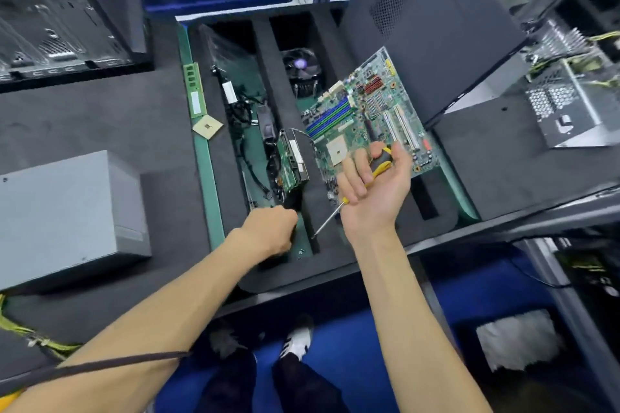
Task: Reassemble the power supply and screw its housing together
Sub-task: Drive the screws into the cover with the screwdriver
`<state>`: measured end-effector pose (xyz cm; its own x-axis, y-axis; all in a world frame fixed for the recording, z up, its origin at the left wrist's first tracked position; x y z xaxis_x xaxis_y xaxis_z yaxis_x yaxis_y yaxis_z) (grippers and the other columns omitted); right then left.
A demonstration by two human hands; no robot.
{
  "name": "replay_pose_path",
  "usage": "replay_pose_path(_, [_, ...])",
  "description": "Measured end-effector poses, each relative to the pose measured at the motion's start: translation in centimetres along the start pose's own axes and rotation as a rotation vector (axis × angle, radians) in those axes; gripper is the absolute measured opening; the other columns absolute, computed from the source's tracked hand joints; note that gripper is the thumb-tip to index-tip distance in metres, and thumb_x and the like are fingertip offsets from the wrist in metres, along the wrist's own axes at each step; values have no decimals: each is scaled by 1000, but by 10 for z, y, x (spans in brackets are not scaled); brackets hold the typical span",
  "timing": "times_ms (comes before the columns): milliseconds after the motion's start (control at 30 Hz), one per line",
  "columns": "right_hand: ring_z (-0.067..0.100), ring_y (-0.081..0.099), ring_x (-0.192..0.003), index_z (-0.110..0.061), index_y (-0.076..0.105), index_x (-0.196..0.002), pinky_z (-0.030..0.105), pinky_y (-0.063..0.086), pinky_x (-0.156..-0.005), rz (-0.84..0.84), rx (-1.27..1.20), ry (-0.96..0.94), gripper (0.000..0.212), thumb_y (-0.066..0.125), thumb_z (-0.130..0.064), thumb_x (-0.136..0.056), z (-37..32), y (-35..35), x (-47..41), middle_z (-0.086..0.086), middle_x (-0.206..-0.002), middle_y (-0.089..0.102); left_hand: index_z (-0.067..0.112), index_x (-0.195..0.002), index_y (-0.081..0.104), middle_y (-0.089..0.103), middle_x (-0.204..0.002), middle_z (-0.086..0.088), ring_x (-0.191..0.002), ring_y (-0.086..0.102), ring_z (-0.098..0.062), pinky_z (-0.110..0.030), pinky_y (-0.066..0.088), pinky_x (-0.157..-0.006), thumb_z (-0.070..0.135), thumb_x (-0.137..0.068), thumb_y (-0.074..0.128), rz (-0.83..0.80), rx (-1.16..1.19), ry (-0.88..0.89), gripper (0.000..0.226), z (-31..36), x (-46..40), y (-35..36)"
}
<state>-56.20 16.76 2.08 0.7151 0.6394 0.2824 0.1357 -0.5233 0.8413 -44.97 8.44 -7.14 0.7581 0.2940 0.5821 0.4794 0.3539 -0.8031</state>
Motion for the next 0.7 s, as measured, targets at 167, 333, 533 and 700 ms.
replay_pose_path(167, [11, 17, -39, -18, 50, -72, 24, 20, -31, 9, 5, 19, 38, 37, -34, -104, -1, -5, -12, -3, -54, 25, 10, -98, 55, 65, -104, -13, -95, 66, -35, -39, 50, -72, 5, -84, 55, -122, 56, -52, 14, 6, -15, 25])
replay_pose_path(333, [11, 17, -40, -17, 48, -73, 24, 17, -33, 29, 17, 31, 34, 38, -32, -103, 2, -10, -23, -3, -54, 26, 7, -110, 58, 65, -111, -14, -102, 66, -36, -39, 51, -80, 10, -89, 57, -131, 118, -83, 22, 5, -20, 36])
replay_pose_path(533, [10, 18, -39, -17, 48, -72, 24, 17, -33, 36, 16, 56, 35, 38, -32, -103, 7, -10, -30, -4, -53, 26, 2, -111, 59, 64, -112, -20, -105, 65, -40, -42, 50, -81, 0, -90, 50, -58, 138, -118, 23, 2, -21, 33])
replay_pose_path(700, [10, 19, -38, -17, 48, -71, 23, 18, -32, 45, -5, 69, 36, 39, -32, -102, 9, -8, -34, -4, -52, 27, 4, -93, 54, 63, -98, -18, -95, 65, -40, -37, 42, -68, -1, -84, 52, -8, 151, -94, 11, 3, -16, 24])
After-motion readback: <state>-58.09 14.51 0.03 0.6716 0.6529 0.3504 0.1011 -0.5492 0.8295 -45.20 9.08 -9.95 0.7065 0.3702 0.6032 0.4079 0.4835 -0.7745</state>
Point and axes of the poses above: each hand's wrist, its own x-axis away from the middle knuckle, its own y-axis out of the palm, z = x × y, the point moved 6 cm from there along -x, towards the middle knuckle
